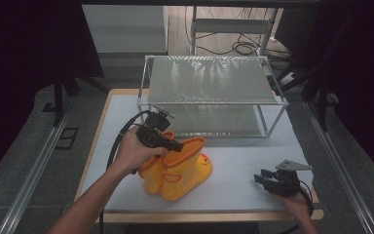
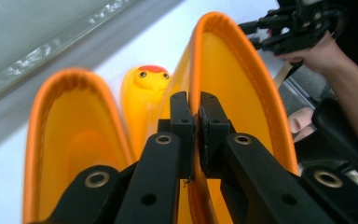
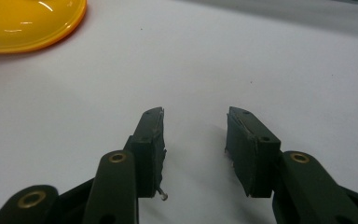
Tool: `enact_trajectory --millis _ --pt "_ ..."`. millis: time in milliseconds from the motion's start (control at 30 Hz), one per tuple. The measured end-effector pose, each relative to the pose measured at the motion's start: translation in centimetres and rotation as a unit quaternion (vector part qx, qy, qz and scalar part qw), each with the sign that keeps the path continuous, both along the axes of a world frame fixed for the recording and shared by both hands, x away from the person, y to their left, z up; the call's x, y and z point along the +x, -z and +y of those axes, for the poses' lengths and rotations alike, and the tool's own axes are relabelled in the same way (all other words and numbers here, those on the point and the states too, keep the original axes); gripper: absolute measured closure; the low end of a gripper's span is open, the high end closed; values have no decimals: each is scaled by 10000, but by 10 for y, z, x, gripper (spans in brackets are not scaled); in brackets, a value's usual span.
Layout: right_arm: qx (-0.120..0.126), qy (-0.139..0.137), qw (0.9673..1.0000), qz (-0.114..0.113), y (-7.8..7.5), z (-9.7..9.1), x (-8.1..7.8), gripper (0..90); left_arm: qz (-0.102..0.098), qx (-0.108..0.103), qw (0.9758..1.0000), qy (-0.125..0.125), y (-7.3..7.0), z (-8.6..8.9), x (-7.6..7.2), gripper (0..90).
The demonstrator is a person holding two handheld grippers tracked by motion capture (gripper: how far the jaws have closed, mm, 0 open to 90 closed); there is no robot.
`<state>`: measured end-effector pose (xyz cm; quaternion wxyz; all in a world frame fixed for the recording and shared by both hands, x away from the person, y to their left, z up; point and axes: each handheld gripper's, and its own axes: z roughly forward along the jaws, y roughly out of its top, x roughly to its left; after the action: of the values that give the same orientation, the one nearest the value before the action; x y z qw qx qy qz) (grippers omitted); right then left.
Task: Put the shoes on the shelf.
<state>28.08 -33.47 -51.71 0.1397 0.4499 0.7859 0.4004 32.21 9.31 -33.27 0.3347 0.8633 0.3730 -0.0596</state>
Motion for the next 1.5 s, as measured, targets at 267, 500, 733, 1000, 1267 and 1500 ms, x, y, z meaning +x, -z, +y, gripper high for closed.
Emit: enact_trajectory --millis 267,500,733,1000,1267,1500 --pt "0 -9 10000 14 0 2 -1 560 -137 94 9999 8 9 13 -10 842" --pt "15 7 10000 -27 0 0 -1 560 -250 264 9993 106 9 2 -17 697" --pt "31 24 10000 -35 -1 -2 -1 558 -382 169 9991 47 -6 4 -17 560" --pt "36 18 10000 -19 -1 -2 -1 556 -507 43 9986 -116 -30 21 -21 481" --pt "21 11 10000 22 0 -1 0 555 -313 136 9994 -114 -26 26 -23 404" --pt "44 21 10000 34 0 -2 0 555 -87 452 9989 32 -11 18 -20 356"
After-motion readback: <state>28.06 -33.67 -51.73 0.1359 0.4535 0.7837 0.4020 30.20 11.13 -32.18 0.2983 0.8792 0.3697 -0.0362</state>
